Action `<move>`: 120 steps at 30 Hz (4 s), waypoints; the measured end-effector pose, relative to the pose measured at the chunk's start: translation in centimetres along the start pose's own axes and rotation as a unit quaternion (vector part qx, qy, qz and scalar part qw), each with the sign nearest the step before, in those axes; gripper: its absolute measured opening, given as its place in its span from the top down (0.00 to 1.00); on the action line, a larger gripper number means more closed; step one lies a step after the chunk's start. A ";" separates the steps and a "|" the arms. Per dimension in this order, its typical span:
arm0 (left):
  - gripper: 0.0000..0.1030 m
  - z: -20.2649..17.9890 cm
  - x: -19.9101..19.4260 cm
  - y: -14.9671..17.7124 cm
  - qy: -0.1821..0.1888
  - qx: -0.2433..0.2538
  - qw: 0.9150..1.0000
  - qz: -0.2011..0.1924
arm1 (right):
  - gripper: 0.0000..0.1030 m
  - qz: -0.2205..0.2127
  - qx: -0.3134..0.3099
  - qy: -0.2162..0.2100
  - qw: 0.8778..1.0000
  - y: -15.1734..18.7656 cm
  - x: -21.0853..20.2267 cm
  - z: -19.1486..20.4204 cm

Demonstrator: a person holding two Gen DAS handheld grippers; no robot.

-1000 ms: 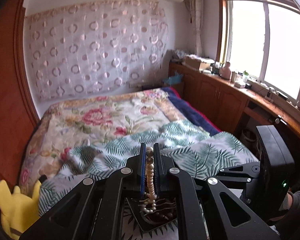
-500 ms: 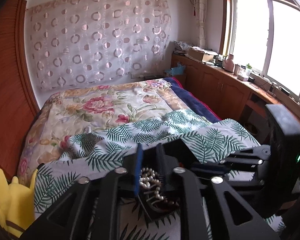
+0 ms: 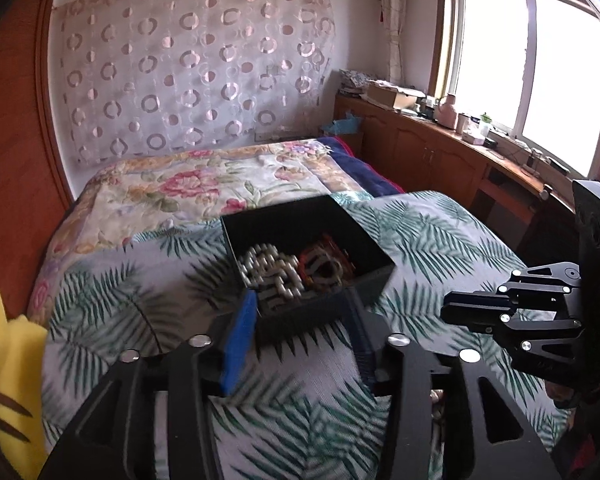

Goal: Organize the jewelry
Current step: 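Grasp the silver bangle with the left gripper while the right gripper grasps the gold chain, then lower the silver bangle and gold chain into the black box, opening both grippers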

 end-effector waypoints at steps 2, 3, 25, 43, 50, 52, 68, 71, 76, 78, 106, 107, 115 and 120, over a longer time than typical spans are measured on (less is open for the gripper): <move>0.53 -0.4 -0.3 1.1 0.003 -0.001 1.000 0.005 | 0.91 0.003 0.005 -0.001 1.000 1.1 -0.7 0.1; 0.52 -0.6 -0.5 1.5 0.003 -0.001 1.000 0.006 | 0.91 0.005 0.007 -0.001 1.000 1.7 -1.0 0.3; 0.71 -5.5 1.4 8.6 0.057 0.020 0.994 0.092 | 0.84 0.041 0.030 0.017 0.999 8.6 -1.9 1.0; 0.96 -6.1 0.2 8.0 0.039 0.032 0.996 0.069 | 0.84 0.037 0.034 0.012 0.999 8.7 -1.9 0.8; 0.96 -5.3 -1.0 7.3 0.022 0.024 0.998 0.046 | 0.83 0.042 0.015 0.013 0.999 8.3 -1.5 1.4; 0.96 -5.1 -1.3 7.1 0.019 0.021 0.999 0.041 | 0.73 0.044 0.006 0.012 0.999 8.2 -1.5 1.8; 0.96 -3.7 -2.5 7.1 0.013 0.003 1.000 0.024 | 0.71 0.080 -0.009 0.038 0.996 6.6 1.1 0.6; 0.96 -3.4 -2.6 7.1 0.011 0.002 1.000 0.023 | 0.71 0.087 -0.024 0.045 0.995 6.7 1.5 1.0; 0.95 -3.2 -3.1 6.8 0.007 0.002 1.000 0.018 | 0.89 0.090 -0.039 0.038 0.994 6.7 1.5 1.3; 0.95 -3.0 -3.3 6.6 0.005 0.002 1.000 0.015 | 0.89 0.087 -0.041 0.035 0.995 6.5 1.4 1.4; 0.95 -0.5 -2.1 -1.4 -0.004 -0.002 1.000 -0.023 | 0.89 -0.075 -0.085 0.020 0.993 -10.0 -6.9 0.4; 0.95 -0.3 -2.0 -1.9 -0.005 -0.002 1.000 -0.023 | 0.89 -0.076 -0.086 0.017 0.993 -10.6 -6.9 0.3; 0.97 1.4 -0.4 -5.6 -0.012 -0.006 0.999 -0.030 | 0.89 -0.105 -0.090 -0.004 0.990 -16.6 -7.2 -0.9; 0.97 2.3 0.5 -7.4 -0.013 -0.007 0.999 -0.031 | 0.89 -0.118 -0.100 -0.010 0.988 -19.7 -7.1 -1.2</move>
Point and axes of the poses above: each gripper's, at about its wrist camera, not at the fingertips, and x roughly the way its jaws point, z to its left, y to its underside, the point moved 4 cm from there along x, roughly the way its jaws point
